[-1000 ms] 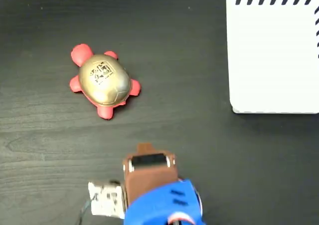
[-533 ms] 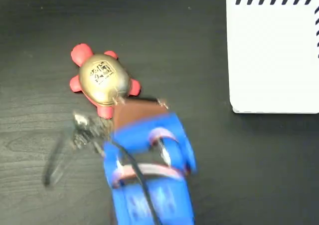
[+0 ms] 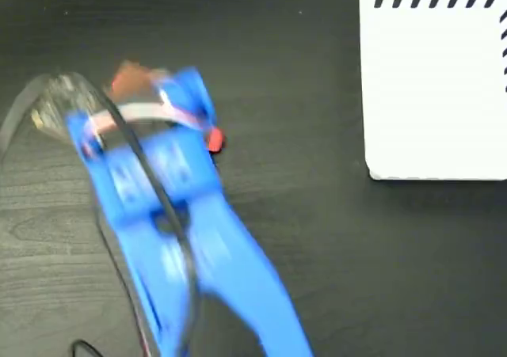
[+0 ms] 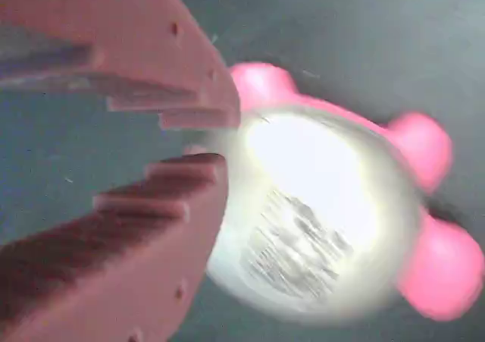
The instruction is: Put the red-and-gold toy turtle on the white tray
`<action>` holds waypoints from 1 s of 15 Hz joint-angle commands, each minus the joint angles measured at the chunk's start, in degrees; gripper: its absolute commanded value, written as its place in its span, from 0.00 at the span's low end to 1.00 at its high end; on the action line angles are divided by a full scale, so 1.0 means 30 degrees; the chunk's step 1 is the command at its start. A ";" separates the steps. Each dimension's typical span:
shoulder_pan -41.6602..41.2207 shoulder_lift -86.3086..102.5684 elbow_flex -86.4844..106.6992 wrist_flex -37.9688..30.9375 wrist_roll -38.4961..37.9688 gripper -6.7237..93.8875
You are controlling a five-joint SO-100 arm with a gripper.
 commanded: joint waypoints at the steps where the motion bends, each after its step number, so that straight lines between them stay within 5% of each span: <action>1: 0.0322 -0.1289 -0.4102 0.1465 0.0762 0.07; 4: 0.1025 -0.3223 -0.5801 0.2959 0.2578 0.11; 5: 0.1143 -0.3369 -0.6094 0.3369 0.3369 0.31; 6: 0.1055 -0.3486 -0.6504 0.3838 0.3691 0.39; 10: -0.0410 -0.3838 -0.7998 0.5742 0.4072 0.57; 15: -0.1113 -0.4658 -0.7910 0.5742 0.4629 0.62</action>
